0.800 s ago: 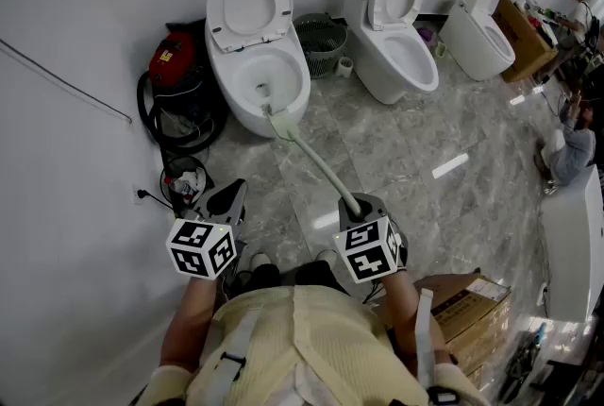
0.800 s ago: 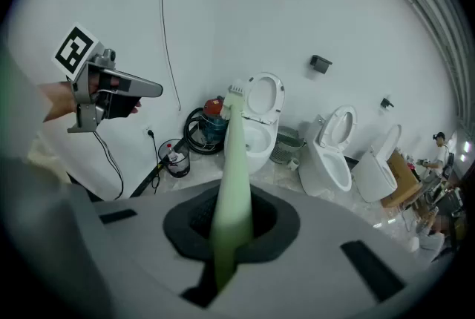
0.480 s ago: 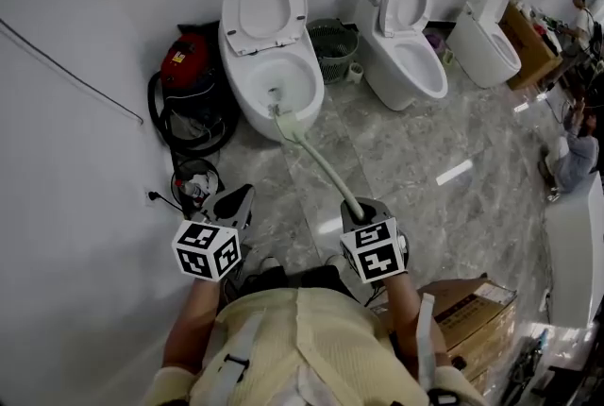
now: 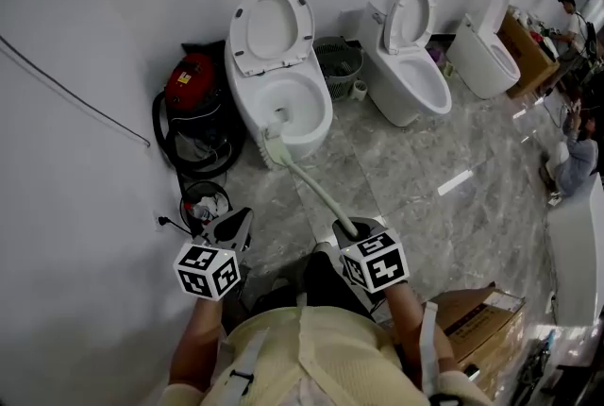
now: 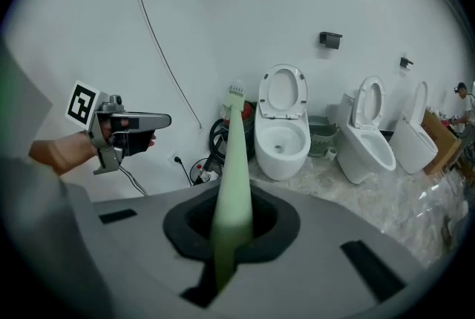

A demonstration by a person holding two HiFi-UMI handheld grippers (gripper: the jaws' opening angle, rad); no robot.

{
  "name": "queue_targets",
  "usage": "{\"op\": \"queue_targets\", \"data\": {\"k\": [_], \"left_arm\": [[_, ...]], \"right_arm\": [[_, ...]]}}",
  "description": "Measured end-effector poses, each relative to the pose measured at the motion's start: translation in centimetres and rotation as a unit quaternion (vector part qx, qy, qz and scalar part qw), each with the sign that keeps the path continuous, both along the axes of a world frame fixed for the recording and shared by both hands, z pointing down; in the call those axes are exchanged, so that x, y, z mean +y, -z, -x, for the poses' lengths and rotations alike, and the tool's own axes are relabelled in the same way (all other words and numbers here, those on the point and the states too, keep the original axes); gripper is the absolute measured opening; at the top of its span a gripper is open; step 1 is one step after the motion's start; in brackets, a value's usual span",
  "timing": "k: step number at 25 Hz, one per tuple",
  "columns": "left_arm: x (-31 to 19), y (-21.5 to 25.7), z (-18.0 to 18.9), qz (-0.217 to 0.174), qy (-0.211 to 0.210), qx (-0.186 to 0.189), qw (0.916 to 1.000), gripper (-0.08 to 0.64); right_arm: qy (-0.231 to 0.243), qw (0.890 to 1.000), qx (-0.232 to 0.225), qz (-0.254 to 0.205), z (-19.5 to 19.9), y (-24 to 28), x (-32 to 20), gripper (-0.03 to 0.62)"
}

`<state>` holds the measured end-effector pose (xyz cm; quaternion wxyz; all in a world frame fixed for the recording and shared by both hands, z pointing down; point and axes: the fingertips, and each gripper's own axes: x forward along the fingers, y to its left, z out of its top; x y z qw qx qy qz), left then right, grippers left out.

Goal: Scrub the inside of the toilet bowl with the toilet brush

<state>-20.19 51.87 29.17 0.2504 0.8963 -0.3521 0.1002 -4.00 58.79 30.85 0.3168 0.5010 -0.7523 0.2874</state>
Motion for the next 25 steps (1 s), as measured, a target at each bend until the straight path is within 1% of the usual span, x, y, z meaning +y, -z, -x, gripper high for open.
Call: {"op": "queue_targets", "data": {"k": [3,8,10,16,18,20,22,25], "left_arm": [[-1.7,-0.5,-0.8,0.005,0.006,0.011,0.9999,0.012],[-6.5,-1.5,-2.0,-0.031,0.023,-0.009,0.9992,0.012],[-8.9,-2.0,-2.4,-0.031,0.034,-0.010,0.9989,0.012],[-16.5,-3.2,-4.5,0.023,0.044,0.016,0.9986,0.012],[-18.6,-3.6,-5.2,0.029,0.049,0.015,0.9983,0.012],[-20.4,-3.9,-6.1,0.021,0.052,0.003,0.9984,0.012],[-22.3,-4.0,-6.6,0.023,0.068,0.000,0.9974,0.012],[-24.7,-4.3,-6.3,0.047,0.101,0.022,0.9935,0.012]], "right_arm": [[0.008,1.000,0.011,0.010,-1.0,-0.6,-2.0,0.017],[0.029,0.999,0.013,0.015,-2.6,-2.5,-7.9,0.017],[0.046,0.999,0.017,0.016,-3.1,-3.0,-10.9,0.017],[0.088,0.995,0.026,0.024,-5.4,-3.8,-20.2,0.017],[0.099,0.994,0.033,0.036,-6.6,-4.7,-22.4,0.017],[0.106,0.993,0.039,0.047,-7.8,-5.6,-24.4,0.017],[0.108,0.992,0.041,0.049,-8.7,-6.0,-26.4,0.017],[0.109,0.991,0.038,0.062,-8.9,-6.6,-28.2,0.017]]}}
